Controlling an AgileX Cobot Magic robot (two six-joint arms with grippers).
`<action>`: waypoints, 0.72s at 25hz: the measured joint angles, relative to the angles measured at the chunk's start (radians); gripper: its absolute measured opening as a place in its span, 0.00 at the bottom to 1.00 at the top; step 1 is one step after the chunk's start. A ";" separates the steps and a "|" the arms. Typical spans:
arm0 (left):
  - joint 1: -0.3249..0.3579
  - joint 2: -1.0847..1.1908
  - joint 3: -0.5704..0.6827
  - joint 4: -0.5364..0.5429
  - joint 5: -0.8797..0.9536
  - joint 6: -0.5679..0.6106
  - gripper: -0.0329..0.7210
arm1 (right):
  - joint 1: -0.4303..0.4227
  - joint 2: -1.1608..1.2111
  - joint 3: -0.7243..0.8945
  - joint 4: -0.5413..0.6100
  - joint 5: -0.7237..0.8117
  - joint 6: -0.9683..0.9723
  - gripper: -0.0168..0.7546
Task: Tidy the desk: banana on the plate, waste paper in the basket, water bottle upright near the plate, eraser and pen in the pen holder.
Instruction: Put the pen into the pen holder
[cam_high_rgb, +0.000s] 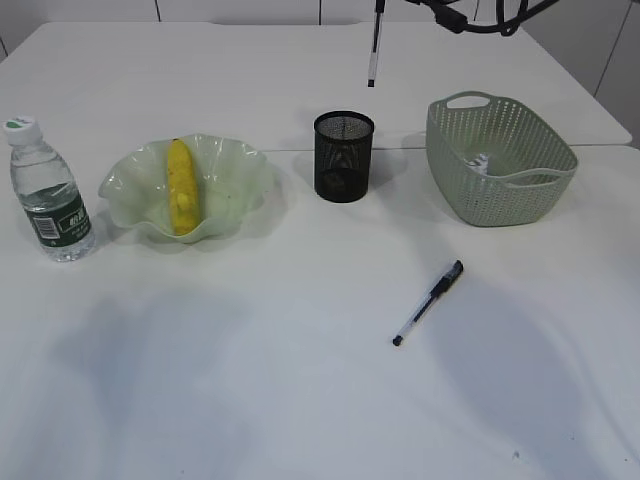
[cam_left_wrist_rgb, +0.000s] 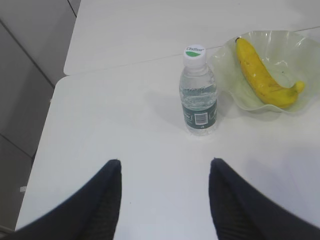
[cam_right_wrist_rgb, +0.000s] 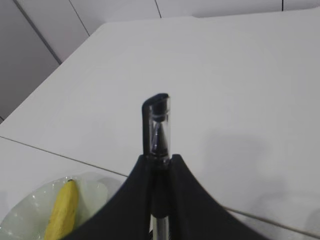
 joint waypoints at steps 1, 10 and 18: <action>0.000 0.000 0.000 0.000 0.000 0.000 0.57 | 0.000 0.000 0.000 0.009 -0.017 -0.022 0.09; 0.000 0.000 0.000 0.002 0.000 0.000 0.57 | 0.043 0.002 0.000 0.030 -0.174 -0.178 0.09; 0.000 0.000 0.000 0.012 0.000 0.000 0.57 | 0.059 0.082 -0.002 0.074 -0.221 -0.209 0.09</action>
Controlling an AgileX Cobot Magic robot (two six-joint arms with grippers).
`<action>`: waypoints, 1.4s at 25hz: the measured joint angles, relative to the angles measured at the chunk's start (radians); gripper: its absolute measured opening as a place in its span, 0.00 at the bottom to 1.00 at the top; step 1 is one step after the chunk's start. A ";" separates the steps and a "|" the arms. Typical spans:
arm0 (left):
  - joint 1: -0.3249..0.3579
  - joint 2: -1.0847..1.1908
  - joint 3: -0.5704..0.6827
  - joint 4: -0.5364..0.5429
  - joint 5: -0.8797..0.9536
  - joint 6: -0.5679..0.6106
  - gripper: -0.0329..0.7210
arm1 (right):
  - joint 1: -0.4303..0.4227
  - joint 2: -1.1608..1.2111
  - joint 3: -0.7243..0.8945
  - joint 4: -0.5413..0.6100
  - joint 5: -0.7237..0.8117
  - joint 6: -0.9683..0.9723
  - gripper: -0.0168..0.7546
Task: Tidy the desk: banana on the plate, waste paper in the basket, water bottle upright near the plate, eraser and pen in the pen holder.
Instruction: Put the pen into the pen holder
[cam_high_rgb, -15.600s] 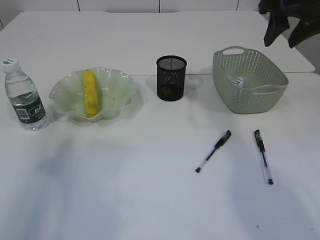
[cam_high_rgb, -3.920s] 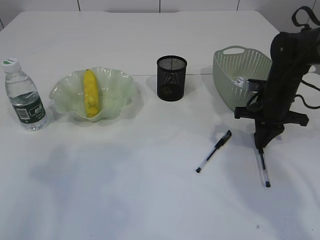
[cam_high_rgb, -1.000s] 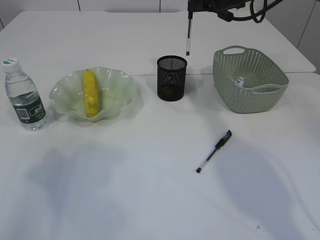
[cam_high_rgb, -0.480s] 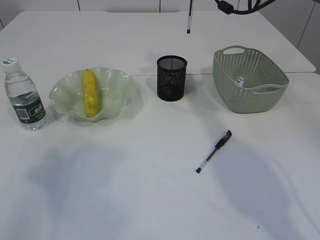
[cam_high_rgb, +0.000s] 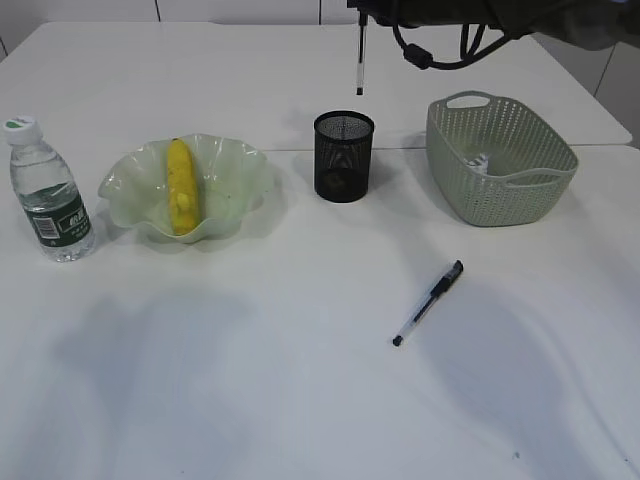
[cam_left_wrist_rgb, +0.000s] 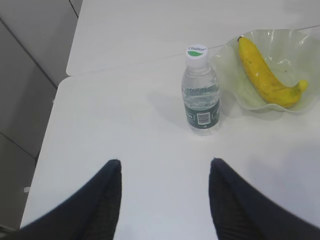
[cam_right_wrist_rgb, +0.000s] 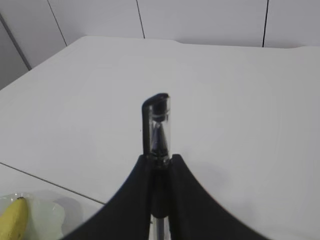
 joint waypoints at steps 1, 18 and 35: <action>0.000 0.000 0.000 0.002 0.000 0.000 0.57 | 0.000 0.008 0.000 0.004 0.000 -0.009 0.09; 0.000 0.038 0.000 0.038 -0.002 0.000 0.57 | 0.037 0.103 0.000 0.072 -0.031 -0.113 0.09; 0.000 0.038 0.000 0.057 -0.002 0.000 0.57 | 0.038 0.164 0.000 0.089 -0.057 -0.134 0.09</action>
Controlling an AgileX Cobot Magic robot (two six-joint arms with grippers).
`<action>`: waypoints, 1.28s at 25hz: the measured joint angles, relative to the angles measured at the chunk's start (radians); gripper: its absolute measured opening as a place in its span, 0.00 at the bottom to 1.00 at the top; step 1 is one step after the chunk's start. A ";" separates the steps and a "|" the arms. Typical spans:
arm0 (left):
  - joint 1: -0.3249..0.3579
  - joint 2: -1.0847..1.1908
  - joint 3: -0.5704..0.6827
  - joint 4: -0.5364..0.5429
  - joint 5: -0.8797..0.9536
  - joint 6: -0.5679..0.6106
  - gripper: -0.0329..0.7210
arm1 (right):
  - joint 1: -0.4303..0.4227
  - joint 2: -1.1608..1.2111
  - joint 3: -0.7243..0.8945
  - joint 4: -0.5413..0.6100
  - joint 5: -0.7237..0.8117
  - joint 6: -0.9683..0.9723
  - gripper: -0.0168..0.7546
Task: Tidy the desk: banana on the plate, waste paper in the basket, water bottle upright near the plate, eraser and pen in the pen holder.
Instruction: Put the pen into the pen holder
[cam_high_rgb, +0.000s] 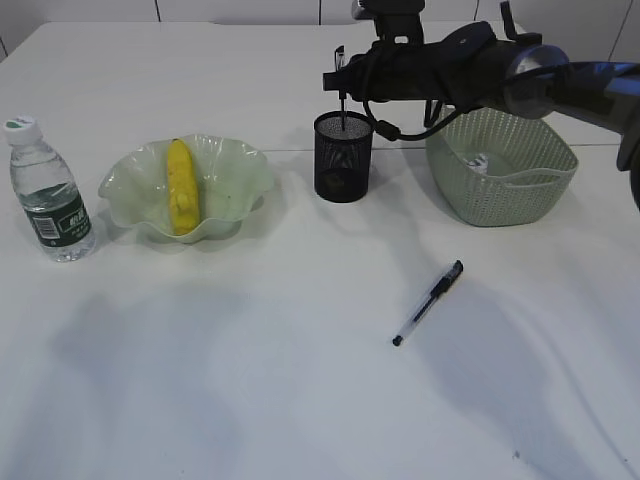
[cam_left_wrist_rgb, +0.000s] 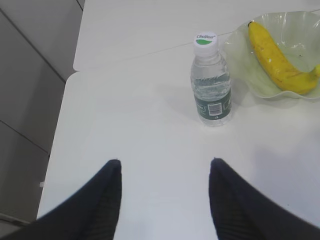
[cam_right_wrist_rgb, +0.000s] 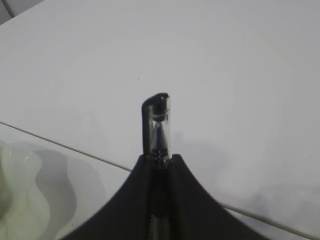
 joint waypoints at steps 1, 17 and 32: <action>0.000 0.000 0.000 0.002 0.000 0.000 0.57 | 0.000 0.000 0.000 0.000 0.000 -0.001 0.09; 0.000 0.000 0.000 0.008 0.000 0.000 0.57 | 0.000 0.000 0.000 0.000 -0.025 -0.005 0.09; 0.000 0.000 0.000 0.008 0.000 0.000 0.57 | -0.002 0.000 0.000 0.004 -0.058 -0.005 0.14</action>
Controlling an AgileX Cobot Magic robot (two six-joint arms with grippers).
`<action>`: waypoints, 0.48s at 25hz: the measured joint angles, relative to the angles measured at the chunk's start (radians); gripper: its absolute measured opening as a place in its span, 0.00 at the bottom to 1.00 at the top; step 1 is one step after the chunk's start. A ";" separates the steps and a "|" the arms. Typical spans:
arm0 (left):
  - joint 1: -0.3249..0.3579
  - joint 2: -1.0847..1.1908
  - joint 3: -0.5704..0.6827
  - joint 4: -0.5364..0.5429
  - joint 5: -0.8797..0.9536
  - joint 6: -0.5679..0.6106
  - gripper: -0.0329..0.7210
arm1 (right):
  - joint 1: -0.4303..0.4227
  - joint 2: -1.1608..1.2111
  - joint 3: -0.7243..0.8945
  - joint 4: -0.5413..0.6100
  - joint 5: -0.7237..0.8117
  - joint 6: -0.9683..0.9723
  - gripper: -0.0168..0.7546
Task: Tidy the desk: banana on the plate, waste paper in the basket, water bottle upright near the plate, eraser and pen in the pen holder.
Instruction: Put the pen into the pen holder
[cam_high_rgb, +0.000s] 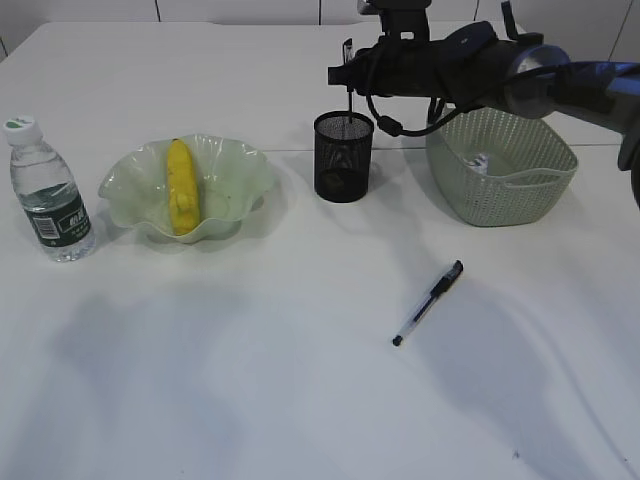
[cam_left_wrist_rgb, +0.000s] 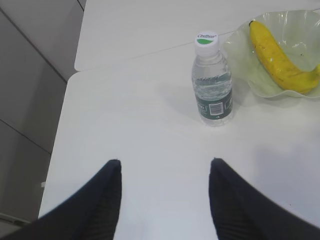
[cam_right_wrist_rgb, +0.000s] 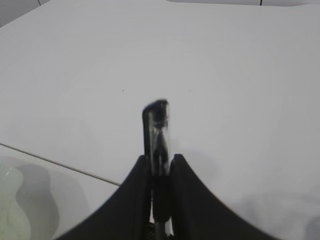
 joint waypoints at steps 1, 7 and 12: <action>0.000 0.000 0.000 0.000 0.000 0.000 0.57 | 0.000 0.000 0.000 0.000 0.000 0.000 0.14; 0.000 0.000 0.000 0.000 0.000 0.000 0.57 | 0.000 0.000 0.000 0.004 -0.004 0.000 0.17; 0.000 0.000 0.000 0.000 0.000 0.000 0.57 | 0.000 0.000 0.000 0.005 -0.006 0.000 0.18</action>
